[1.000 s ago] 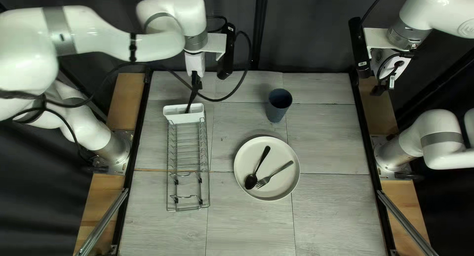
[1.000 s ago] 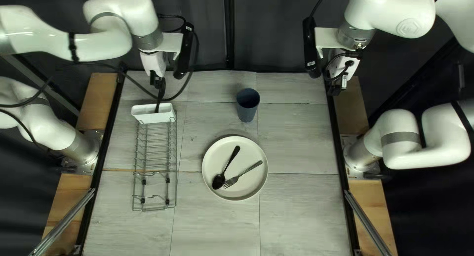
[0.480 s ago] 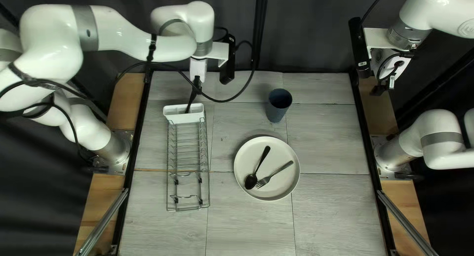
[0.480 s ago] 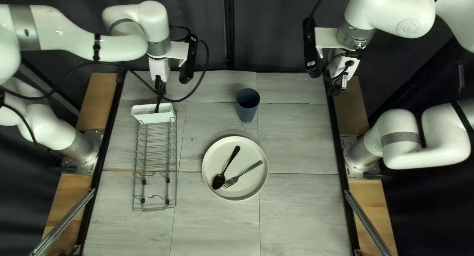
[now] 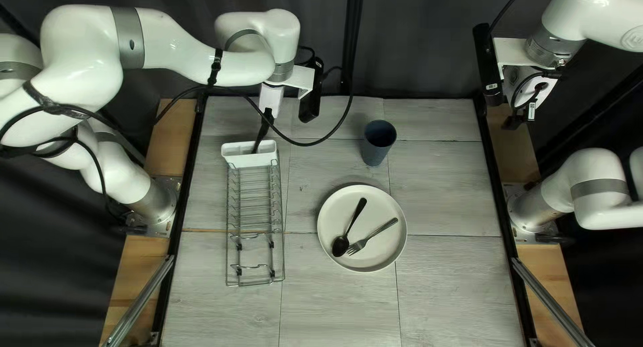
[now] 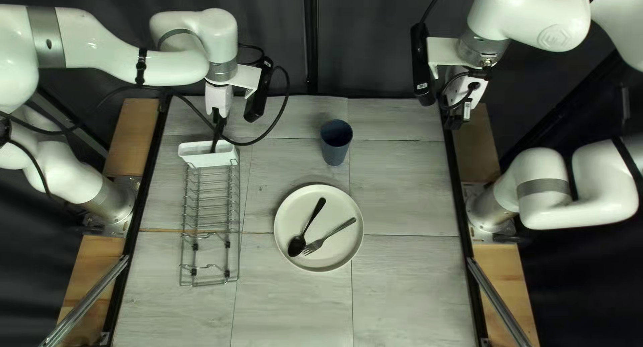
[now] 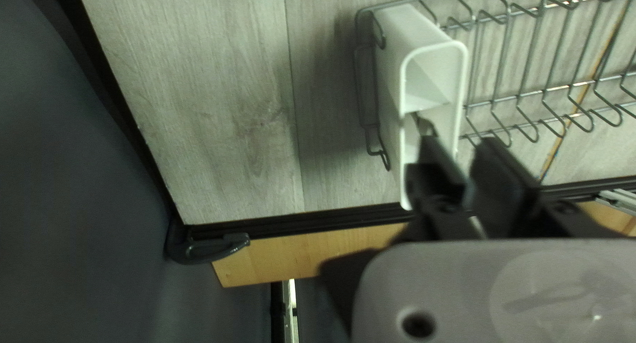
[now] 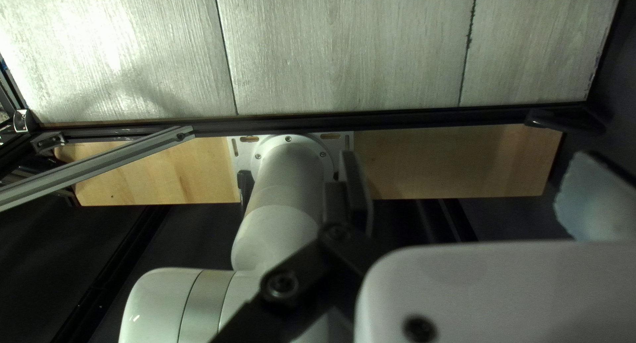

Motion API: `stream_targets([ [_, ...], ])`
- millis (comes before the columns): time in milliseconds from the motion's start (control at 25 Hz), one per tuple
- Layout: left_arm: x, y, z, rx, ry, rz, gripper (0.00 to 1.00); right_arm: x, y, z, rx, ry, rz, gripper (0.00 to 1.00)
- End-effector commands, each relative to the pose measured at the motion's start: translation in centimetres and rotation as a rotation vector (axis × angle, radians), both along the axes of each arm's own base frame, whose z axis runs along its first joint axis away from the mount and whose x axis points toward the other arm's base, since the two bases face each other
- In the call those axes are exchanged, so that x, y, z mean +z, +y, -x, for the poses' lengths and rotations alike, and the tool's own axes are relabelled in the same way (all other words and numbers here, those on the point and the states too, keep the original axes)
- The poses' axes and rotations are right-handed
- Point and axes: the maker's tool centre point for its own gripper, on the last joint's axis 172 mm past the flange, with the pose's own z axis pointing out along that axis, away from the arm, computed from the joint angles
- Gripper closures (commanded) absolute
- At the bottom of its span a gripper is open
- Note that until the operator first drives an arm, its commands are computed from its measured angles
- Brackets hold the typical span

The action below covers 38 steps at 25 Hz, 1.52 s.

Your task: Pick up and place plate onto table. Place down one fork to the left of the plate. Place spoon and knife to the right of the plate. Place cup above the knife and spoon

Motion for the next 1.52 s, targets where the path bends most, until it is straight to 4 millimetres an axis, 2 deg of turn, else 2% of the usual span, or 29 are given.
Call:
stream_targets([
  [40,2.9,-1.0,0.7,0.006,0.002,-0.018,1.00,0.0,0.0,0.0,0.000,0.000,0.000,0.00],
  [120,5.4,-1.9,1.3,0.015,0.000,-0.034,1.00,0.0,0.0,0.0,0.000,0.000,0.000,0.00],
  [160,5.8,-2.0,1.3,0.018,-0.001,-0.037,1.00,0.0,0.0,0.0,0.000,0.000,0.000,0.00],
  [200,7.7,-2.7,1.8,0.024,-0.004,-0.046,1.00,0.0,0.0,0.0,0.000,0.000,0.000,0.00],
  [240,8.5,-3.1,2.0,0.027,-0.007,-0.050,1.00,0.0,0.0,0.0,0.000,0.000,0.000,0.00],
  [320,11.8,-4.2,2.6,0.048,-0.027,-0.068,1.00,0.0,0.0,0.0,0.000,0.000,0.000,0.00],
  [360,12.4,-4.4,2.7,0.054,-0.035,-0.072,1.00,0.0,0.0,0.0,0.000,0.000,0.000,0.00],
  [400,14.1,-5.0,2.9,0.068,-0.059,-0.079,1.00,0.0,0.0,0.0,0.000,0.000,0.000,0.00],
  [520,17.2,-6.1,2.2,0.094,-0.166,-0.083,1.00,0.0,0.0,0.0,0.000,0.000,0.000,0.00],
  [560,17.6,-6.3,1.9,0.095,-0.192,-0.083,1.00,0.0,0.0,0.0,0.000,0.000,0.000,0.00],
  [840,17.6,-6.3,1.9,0.095,-0.192,-0.083,1.00,0.0,0.0,0.0,0.000,0.000,0.000,0.00],
  [960,16.7,-6.2,1.4,0.133,-0.214,-0.047,1.00,0.0,0.0,0.0,0.000,0.000,0.000,0.00],
  [1120,16.1,-6.5,0.1,0.372,-0.351,0.110,1.00,0.0,0.0,0.0,0.000,0.000,0.000,0.00],
  [1200,15.8,-6.6,-0.5,0.423,-0.375,0.133,1.00,0.0,0.0,0.0,0.000,0.000,0.000,0.00],
  [1480,15.8,-6.6,-0.5,0.423,-0.375,0.133,1.00,0.0,0.0,0.0,0.000,0.000,0.000,0.00],
  [1520,15.2,-6.6,-0.7,0.436,-0.374,0.160,1.00,0.0,0.0,0.0,0.000,0.000,0.000,0.00],
])
